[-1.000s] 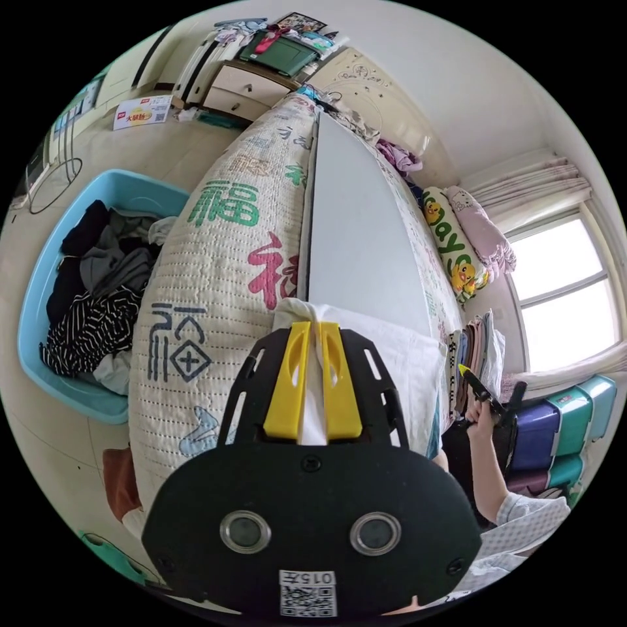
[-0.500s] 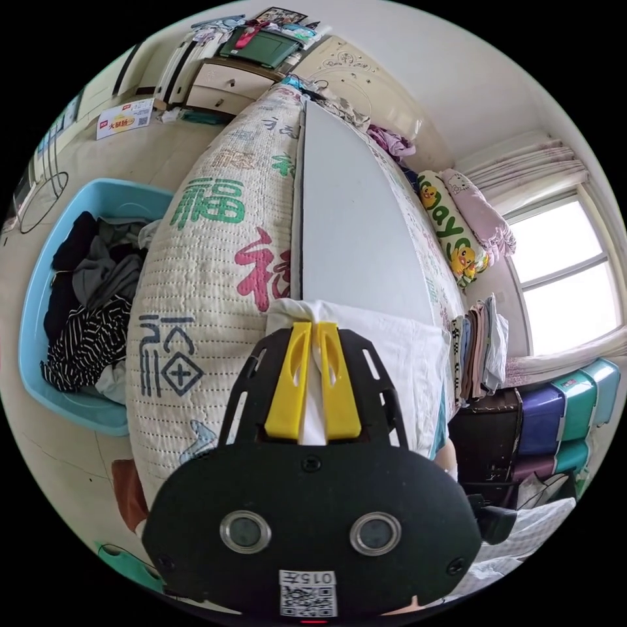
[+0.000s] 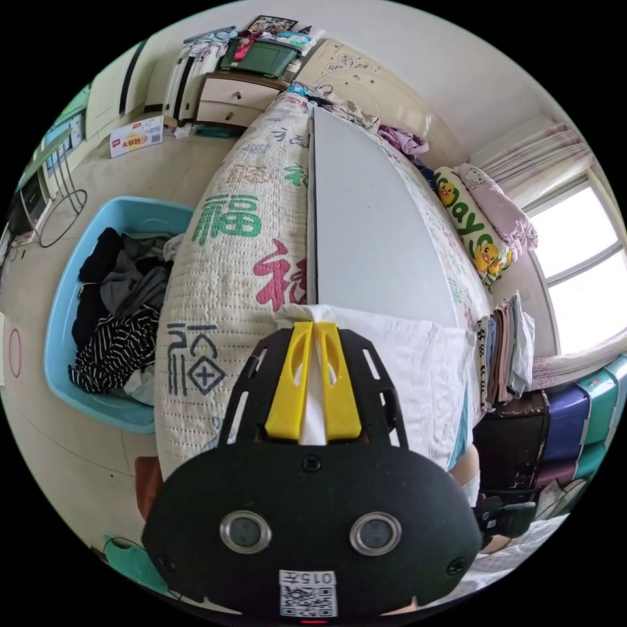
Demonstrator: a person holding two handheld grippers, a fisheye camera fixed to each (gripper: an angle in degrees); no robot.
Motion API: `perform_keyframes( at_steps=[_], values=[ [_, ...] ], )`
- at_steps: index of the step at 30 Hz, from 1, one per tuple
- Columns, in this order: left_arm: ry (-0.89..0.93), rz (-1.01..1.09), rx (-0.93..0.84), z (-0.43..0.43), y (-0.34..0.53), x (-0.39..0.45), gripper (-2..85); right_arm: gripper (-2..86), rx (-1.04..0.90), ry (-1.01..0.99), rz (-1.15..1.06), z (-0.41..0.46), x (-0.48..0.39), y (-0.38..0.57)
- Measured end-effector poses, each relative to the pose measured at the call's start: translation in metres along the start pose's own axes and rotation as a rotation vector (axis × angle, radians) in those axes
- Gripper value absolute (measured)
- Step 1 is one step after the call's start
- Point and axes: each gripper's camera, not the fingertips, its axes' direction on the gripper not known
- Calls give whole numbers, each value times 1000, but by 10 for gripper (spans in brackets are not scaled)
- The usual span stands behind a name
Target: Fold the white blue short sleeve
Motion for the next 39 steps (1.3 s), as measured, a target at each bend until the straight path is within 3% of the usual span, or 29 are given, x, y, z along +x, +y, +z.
perform_keyframes(
  at_steps=[6, 14, 19, 23, 24, 28, 29, 34, 39],
  values=[
    [24, 58, 28, -37, 63, -3, -7, 52, 133, -54, 95, -56, 13, 111],
    [217, 289, 10, -69, 211, 88, 12, 56, 293, 94, 578, -124, 103, 300],
    [51, 442, -28, -28, 262, 162, 51, 66, 384, 30, 713, -116, 127, 363],
    [-213, 245, -40, -24, 257, 143, 51, 82, 327, -68, 710, -80, 129, 363],
    [-203, 217, -36, -25, 256, 136, 49, 83, 309, -83, 720, -67, 129, 363],
    [200, 19, -1, -25, 260, 73, 14, 67, 308, -129, 740, -33, 126, 368],
    [226, -25, 5, -21, 262, 62, 20, 63, 308, -129, 744, -30, 125, 368],
    [159, -19, -63, 8, 264, 60, 42, 6, 307, -36, 754, -22, 116, 377],
    [78, 28, -87, 28, 271, 66, 21, 36, 335, 26, 746, -28, 114, 387]
  ],
)
